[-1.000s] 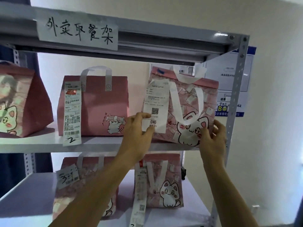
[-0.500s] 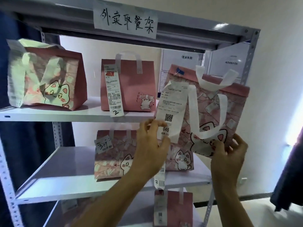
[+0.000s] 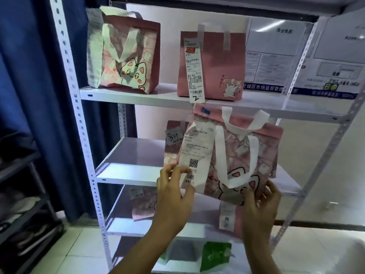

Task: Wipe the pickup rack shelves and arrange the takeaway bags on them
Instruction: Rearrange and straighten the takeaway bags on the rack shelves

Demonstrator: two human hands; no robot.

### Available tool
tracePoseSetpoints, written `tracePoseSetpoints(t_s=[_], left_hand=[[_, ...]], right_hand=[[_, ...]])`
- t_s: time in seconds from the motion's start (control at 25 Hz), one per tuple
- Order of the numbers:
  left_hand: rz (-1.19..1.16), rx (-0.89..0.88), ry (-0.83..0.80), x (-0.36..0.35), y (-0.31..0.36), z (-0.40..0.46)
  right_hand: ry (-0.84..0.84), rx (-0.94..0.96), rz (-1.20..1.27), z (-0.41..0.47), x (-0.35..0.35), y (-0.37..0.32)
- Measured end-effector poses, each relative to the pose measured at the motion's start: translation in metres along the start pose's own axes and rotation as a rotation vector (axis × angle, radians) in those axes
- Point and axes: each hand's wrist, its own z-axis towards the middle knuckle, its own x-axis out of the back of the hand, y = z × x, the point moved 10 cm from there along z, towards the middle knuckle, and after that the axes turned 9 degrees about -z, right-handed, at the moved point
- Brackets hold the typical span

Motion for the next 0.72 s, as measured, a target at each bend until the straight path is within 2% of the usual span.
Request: tracePoseSetpoints(t_s=[0.44, 0.72], left_hand=[[0.252, 0.276, 0.262, 0.134, -0.127, -0.008], [0.298, 0.248, 0.356, 0.190, -0.176, 0.051]], right_hand=[[-0.441, -0.131, -0.037, -0.076, -0.186, 0.057], [-0.528, -0.159, 0.003, -0.078, -0.294, 0.068]])
